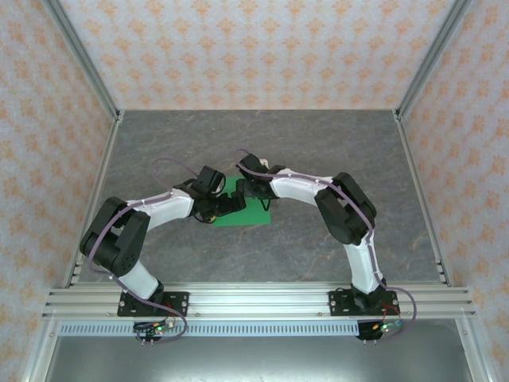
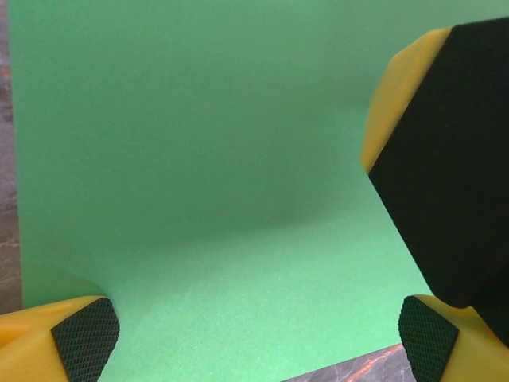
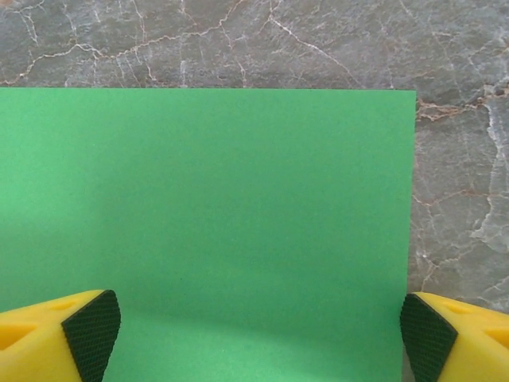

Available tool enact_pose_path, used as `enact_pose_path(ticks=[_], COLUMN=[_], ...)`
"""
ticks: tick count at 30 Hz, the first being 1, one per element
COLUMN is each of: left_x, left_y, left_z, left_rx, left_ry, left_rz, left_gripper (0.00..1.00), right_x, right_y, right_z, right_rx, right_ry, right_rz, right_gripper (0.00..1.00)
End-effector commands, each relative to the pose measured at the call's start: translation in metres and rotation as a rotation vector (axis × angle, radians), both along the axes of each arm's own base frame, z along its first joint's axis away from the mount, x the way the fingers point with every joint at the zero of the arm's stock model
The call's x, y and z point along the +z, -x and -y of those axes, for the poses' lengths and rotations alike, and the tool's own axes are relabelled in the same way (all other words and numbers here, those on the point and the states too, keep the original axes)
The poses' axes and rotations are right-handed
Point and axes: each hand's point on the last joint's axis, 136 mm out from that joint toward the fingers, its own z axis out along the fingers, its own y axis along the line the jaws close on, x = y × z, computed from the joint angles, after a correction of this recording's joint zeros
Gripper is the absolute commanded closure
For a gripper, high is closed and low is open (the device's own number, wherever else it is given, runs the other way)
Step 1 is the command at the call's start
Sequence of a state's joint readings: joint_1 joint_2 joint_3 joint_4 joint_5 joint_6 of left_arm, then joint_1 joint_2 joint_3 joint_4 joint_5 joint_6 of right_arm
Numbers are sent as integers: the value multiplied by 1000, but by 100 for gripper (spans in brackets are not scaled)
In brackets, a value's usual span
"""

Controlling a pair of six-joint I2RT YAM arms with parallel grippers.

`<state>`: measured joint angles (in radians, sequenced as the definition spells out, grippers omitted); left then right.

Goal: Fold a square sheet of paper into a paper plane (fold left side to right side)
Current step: Pick up the square sheet of paper from the center of the table.

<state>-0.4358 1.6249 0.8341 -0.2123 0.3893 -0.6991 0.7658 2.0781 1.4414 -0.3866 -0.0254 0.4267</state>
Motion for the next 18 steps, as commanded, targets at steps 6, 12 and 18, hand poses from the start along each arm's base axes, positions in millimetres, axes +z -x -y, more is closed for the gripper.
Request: enact_pose_path(ticks=[6, 12, 18], left_x=[-20, -12, 0], left_y=[10, 7, 6], left_z=[-7, -3, -4], left_rx=[18, 13, 14], left_ry=[-17, 13, 19], left_rz=[-39, -11, 20], left_gripper=[5, 5, 5], right_x=[4, 13, 22], right_y=[36, 36, 34], right_z=[-32, -31, -27], right_rx=[80, 87, 89], right_ry=[-82, -88, -72], right_rz=[-97, -81, -52], right_gripper=[14, 18, 28])
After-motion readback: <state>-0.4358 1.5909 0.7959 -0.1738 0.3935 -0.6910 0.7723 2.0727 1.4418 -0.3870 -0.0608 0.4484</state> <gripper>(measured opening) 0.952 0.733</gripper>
